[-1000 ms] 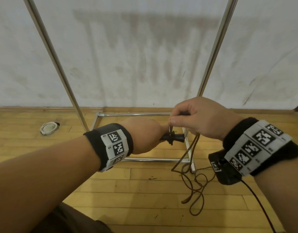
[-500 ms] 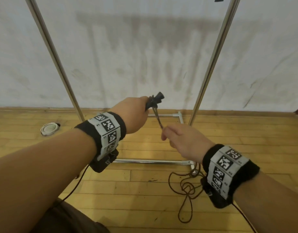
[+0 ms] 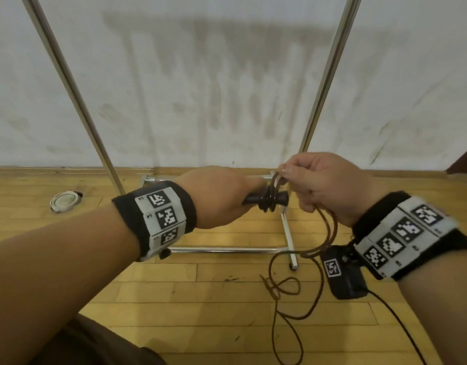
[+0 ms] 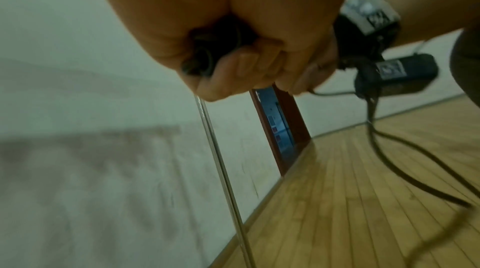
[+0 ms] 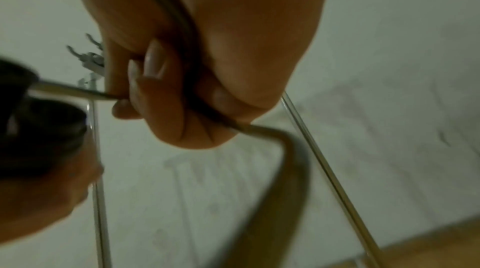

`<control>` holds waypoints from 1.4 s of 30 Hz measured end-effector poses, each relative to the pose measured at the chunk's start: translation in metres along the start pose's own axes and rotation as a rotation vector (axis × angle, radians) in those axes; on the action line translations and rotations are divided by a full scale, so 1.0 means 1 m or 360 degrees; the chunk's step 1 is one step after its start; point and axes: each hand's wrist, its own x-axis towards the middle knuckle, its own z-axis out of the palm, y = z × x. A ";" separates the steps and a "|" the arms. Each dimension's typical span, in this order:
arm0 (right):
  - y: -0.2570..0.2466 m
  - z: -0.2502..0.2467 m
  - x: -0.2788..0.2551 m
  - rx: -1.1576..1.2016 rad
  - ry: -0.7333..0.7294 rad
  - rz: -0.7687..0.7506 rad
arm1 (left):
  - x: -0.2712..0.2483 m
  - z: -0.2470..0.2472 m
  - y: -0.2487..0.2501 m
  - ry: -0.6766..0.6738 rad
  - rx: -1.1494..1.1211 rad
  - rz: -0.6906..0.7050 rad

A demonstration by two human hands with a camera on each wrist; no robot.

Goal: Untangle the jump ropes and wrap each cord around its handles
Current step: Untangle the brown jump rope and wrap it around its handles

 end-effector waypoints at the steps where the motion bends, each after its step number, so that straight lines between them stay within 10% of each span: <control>1: 0.005 0.007 0.000 0.0220 -0.0004 0.0050 | 0.000 -0.005 0.000 0.0070 -0.0048 -0.0011; 5: 0.016 0.043 0.002 0.0652 0.0081 0.0184 | 0.007 -0.012 -0.003 0.0330 -0.0136 -0.0280; 11: 0.016 0.072 -0.005 -0.1076 -0.0311 0.0292 | 0.021 -0.002 -0.016 0.0058 0.0088 -0.0711; 17: -0.022 0.055 -0.005 -0.1558 -0.0448 0.0018 | 0.017 0.011 0.003 -0.0378 0.0522 -0.0444; 26: -0.002 0.012 0.013 -0.0378 -0.0199 -0.0036 | -0.001 0.016 0.008 -0.0151 0.0102 -0.0144; 35: 0.029 0.070 0.016 0.0674 -0.0192 0.0492 | 0.007 0.002 -0.011 0.0272 -0.0280 -0.0633; 38: 0.029 0.086 0.006 0.0219 -0.0263 0.0567 | 0.011 0.005 -0.030 0.0069 -0.0069 -0.0812; 42: 0.005 0.093 0.003 -0.1304 -0.0535 0.0143 | 0.008 0.016 -0.035 -0.0516 0.0267 -0.0769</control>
